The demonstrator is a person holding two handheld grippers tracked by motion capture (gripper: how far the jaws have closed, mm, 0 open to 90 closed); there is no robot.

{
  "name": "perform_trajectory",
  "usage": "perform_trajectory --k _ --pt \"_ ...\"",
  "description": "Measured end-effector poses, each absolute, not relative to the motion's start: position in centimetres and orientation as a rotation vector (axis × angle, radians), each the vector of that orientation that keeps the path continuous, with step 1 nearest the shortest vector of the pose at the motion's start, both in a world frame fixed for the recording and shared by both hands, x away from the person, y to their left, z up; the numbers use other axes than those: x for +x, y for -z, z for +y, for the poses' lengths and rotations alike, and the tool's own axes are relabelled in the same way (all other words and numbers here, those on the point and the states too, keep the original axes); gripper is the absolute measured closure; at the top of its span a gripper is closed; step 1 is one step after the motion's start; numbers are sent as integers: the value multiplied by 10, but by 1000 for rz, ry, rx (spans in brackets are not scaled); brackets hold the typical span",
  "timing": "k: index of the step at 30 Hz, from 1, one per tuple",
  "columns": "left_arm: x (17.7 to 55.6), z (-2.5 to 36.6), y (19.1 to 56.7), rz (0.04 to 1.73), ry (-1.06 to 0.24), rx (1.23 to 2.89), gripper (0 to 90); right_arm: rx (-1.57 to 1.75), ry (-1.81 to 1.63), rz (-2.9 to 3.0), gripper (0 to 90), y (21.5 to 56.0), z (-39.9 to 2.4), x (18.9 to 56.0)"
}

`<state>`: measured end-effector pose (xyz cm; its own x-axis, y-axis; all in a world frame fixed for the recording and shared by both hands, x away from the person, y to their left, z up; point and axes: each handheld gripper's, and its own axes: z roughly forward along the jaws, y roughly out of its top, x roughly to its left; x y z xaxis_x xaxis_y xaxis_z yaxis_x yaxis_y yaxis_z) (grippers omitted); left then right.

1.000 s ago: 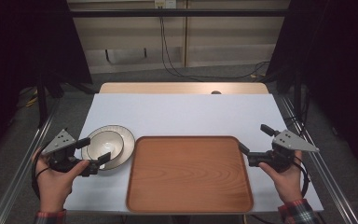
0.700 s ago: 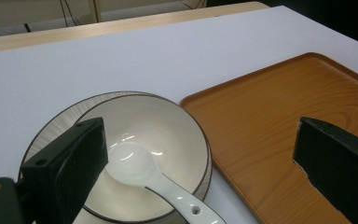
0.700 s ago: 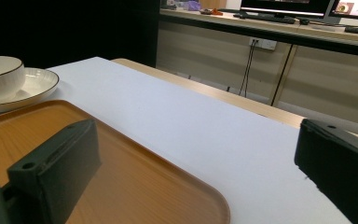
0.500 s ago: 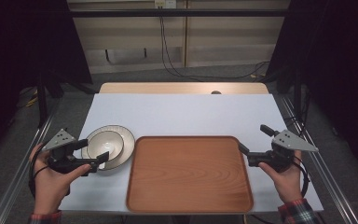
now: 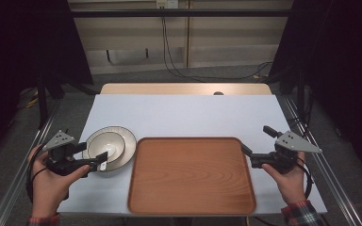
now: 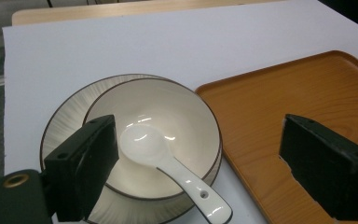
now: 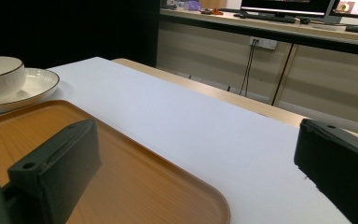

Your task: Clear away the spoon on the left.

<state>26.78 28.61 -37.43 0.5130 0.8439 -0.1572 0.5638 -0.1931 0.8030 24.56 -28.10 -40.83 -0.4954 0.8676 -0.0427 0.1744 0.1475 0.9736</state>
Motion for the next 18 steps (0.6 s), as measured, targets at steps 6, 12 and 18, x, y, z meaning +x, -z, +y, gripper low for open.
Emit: perform_trajectory --k 6,12,18 --pt "267 288 375 1202 -392 1890 143 999 -1386 1795 0 409 -280 245" --pt "268 290 378 1220 -376 1889 152 998 -1388 1795 0 408 -281 245" --pt "269 290 382 1242 -360 1889 162 996 -1393 1797 0 408 -280 245"
